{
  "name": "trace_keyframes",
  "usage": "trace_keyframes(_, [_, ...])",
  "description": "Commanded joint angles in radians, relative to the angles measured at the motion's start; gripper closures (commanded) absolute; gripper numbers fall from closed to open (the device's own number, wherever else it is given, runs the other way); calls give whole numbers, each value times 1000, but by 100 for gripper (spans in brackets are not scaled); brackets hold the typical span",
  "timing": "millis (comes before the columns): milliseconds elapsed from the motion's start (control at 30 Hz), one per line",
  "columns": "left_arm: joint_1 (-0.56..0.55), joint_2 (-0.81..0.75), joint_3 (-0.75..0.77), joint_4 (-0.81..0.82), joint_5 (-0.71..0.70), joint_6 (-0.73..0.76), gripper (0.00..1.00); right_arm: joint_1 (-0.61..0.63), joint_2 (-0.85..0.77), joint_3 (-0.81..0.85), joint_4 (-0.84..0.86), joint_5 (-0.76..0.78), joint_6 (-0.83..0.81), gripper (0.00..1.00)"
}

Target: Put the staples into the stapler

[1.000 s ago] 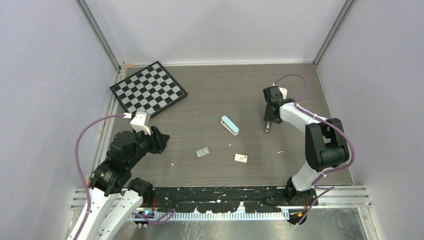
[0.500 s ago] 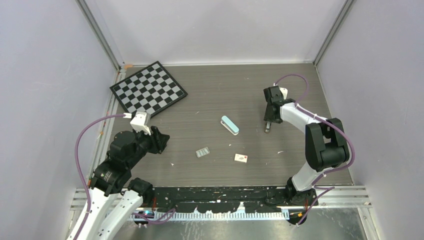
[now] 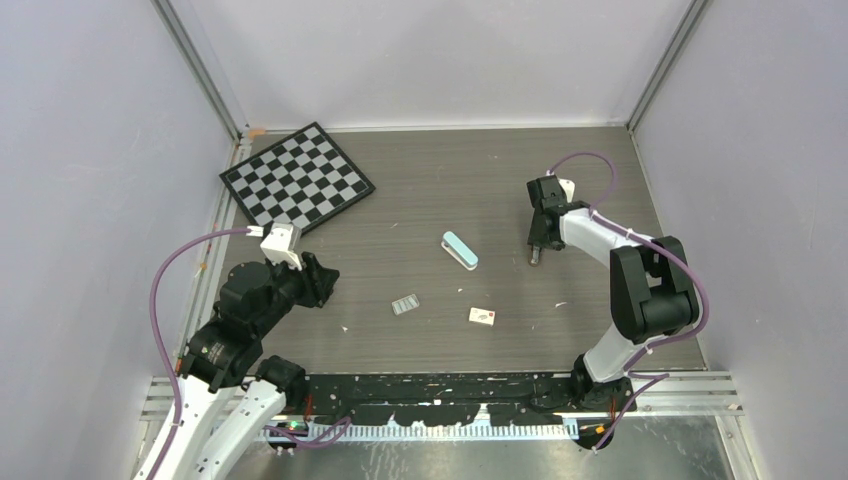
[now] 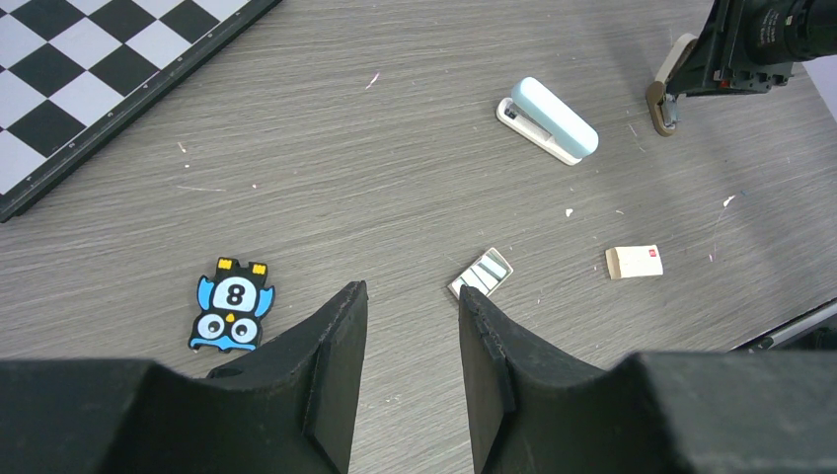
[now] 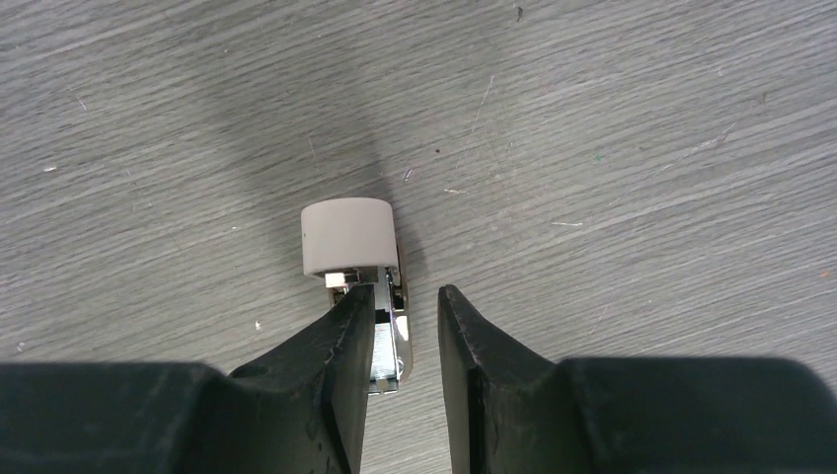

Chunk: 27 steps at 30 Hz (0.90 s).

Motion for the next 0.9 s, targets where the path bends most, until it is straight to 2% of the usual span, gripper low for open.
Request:
trace_keyframes(0, [3, 3, -3, 33, 1, 15, 59, -4, -25, -21, 20, 6, 8, 65])
trace_keyframes(400, [3, 7, -3, 35, 3, 15, 59, -4, -104, 17, -31, -27, 22, 65])
trace_keyframes(500, [3, 7, -4, 37, 4, 14, 59, -4, -120, 26, -45, -42, 27, 62])
trace_keyframes(633, [3, 6, -6, 38, 6, 14, 59, -3, -98, 27, -44, -55, 27, 57])
trace_keyframes(867, [3, 7, -6, 35, 8, 15, 58, -4, -38, 33, -28, -66, 31, 57])
